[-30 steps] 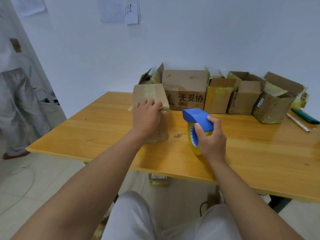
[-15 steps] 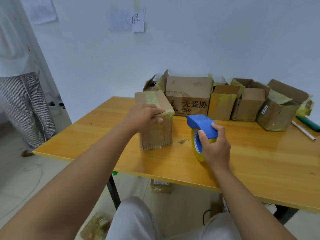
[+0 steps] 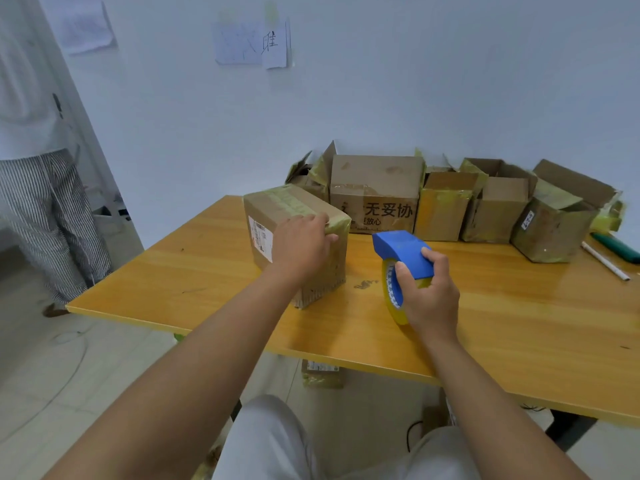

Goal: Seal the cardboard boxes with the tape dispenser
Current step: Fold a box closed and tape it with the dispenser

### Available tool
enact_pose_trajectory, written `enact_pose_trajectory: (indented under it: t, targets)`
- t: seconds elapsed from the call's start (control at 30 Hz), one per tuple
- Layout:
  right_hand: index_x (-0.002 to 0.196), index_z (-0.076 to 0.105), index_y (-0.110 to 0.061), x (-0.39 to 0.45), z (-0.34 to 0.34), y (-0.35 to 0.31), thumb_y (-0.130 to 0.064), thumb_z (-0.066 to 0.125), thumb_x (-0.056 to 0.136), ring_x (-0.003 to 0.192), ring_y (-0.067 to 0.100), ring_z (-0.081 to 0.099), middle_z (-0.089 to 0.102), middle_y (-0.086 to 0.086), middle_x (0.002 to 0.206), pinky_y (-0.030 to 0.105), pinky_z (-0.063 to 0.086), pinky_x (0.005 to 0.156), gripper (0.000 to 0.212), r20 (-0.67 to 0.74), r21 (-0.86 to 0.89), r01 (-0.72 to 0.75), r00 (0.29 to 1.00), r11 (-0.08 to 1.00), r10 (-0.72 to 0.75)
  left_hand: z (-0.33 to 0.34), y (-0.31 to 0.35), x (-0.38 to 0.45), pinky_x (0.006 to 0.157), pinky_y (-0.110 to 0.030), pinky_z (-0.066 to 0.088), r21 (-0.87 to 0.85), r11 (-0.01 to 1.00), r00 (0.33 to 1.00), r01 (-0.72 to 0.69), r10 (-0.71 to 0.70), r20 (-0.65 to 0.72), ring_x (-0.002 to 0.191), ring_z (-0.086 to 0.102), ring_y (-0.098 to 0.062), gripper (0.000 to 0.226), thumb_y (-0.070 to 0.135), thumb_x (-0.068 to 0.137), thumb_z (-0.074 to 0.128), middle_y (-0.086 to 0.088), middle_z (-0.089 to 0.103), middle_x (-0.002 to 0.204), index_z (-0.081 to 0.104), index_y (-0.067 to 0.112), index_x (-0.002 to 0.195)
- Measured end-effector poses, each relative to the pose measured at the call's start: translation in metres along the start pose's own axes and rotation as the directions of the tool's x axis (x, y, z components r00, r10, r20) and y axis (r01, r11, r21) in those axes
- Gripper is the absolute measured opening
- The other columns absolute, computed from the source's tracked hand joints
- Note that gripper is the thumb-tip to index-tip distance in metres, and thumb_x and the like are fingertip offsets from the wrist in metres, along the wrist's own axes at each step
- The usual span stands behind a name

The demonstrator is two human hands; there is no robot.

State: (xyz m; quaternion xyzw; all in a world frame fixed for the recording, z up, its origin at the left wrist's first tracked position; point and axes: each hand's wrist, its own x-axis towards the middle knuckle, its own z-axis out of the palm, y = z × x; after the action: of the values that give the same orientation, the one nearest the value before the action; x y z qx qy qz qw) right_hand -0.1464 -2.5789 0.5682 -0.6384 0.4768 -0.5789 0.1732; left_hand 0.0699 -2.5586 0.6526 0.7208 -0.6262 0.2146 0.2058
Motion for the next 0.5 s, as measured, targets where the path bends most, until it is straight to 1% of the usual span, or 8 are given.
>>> enact_pose_trajectory:
  t: [0.07,0.17,0.23,0.27,0.33,0.4,0.5]
  targets:
    - [0.125,0.048,-0.024,0.000,0.000,0.000,-0.040,0.069,0.091,0.081,0.022,0.057,0.054,-0.003,0.099,0.039,0.052,0.063,0.043,-0.001,-0.001,0.004,1.000,1.000,-0.004,-0.005,-0.007,0.001,0.067,-0.032,0.036,-0.022,0.999,0.998,-0.030,0.031,0.052,0.086,0.059,-0.021,0.031,0.044,0.101,0.047,0.000,0.066,0.099,0.053,0.020,0.120]
    - [0.124,0.048,-0.025,0.000,0.000,0.000,-0.041,0.068,0.091,0.079,0.021,0.057,0.054,-0.003,0.095,0.036,0.049,0.061,0.042,-0.003,-0.009,0.001,1.000,1.000,-0.001,-0.013,-0.022,0.002,0.063,-0.032,0.040,-0.163,0.986,0.990,-0.021,0.044,0.134,0.083,0.058,-0.019,0.026,0.041,0.103,0.043,0.001,0.067,0.097,0.055,0.020,0.114]
    - [0.124,0.049,-0.024,0.000,0.001,0.000,-0.041,0.069,0.091,0.078,0.021,0.057,0.054,-0.003,0.094,0.036,0.049,0.060,0.042,-0.005,-0.010,-0.004,1.000,1.000,0.004,-0.016,-0.024,0.004,0.067,-0.035,0.044,-0.186,0.982,0.986,-0.032,0.062,0.158,0.088,0.057,-0.020,0.025,0.040,0.103,0.045,-0.001,0.067,0.099,0.057,0.020,0.112]
    - [0.124,0.049,-0.024,0.000,0.001,0.000,-0.041,0.069,0.091,0.078,0.021,0.057,0.054,-0.003,0.094,0.036,0.049,0.060,0.042,-0.006,-0.011,-0.004,1.000,1.000,0.004,-0.017,-0.022,0.005,0.071,-0.036,0.045,-0.177,0.983,0.983,-0.047,0.077,0.169,0.090,0.056,-0.022,0.024,0.039,0.102,0.046,-0.002,0.067,0.100,0.057,0.020,0.113]
    - [0.124,0.049,-0.024,0.000,0.001,0.000,-0.040,0.069,0.091,0.078,0.022,0.057,0.054,-0.002,0.094,0.036,0.049,0.061,0.042,-0.006,-0.012,0.003,1.000,1.000,-0.003,-0.017,-0.021,0.005,0.078,-0.037,0.043,-0.162,0.983,0.974,-0.081,0.113,0.196,0.096,0.054,-0.022,0.023,0.035,0.101,0.051,-0.003,0.066,0.106,0.056,0.020,0.117]
    - [0.124,0.049,-0.024,0.000,0.001,0.000,-0.040,0.069,0.091,0.078,0.022,0.057,0.054,-0.002,0.095,0.037,0.050,0.061,0.043,-0.002,-0.013,0.000,1.000,1.000,0.000,-0.017,-0.025,0.003,0.079,-0.037,0.040,-0.190,0.977,0.963,-0.098,0.141,0.229,0.101,0.052,-0.022,0.026,0.033,0.099,0.056,-0.002,0.064,0.113,0.054,0.022,0.122]
    - [0.125,0.049,-0.024,-0.001,0.001,0.001,-0.041,0.068,0.090,0.080,0.022,0.057,0.054,-0.002,0.097,0.038,0.050,0.061,0.044,-0.003,-0.016,-0.001,1.000,1.000,0.001,-0.020,-0.033,0.000,0.085,-0.040,0.045,-0.249,0.965,0.955,-0.086,0.151,0.257,0.108,0.053,-0.022,0.030,0.032,0.097,0.059,-0.001,0.062,0.121,0.053,0.025,0.126]
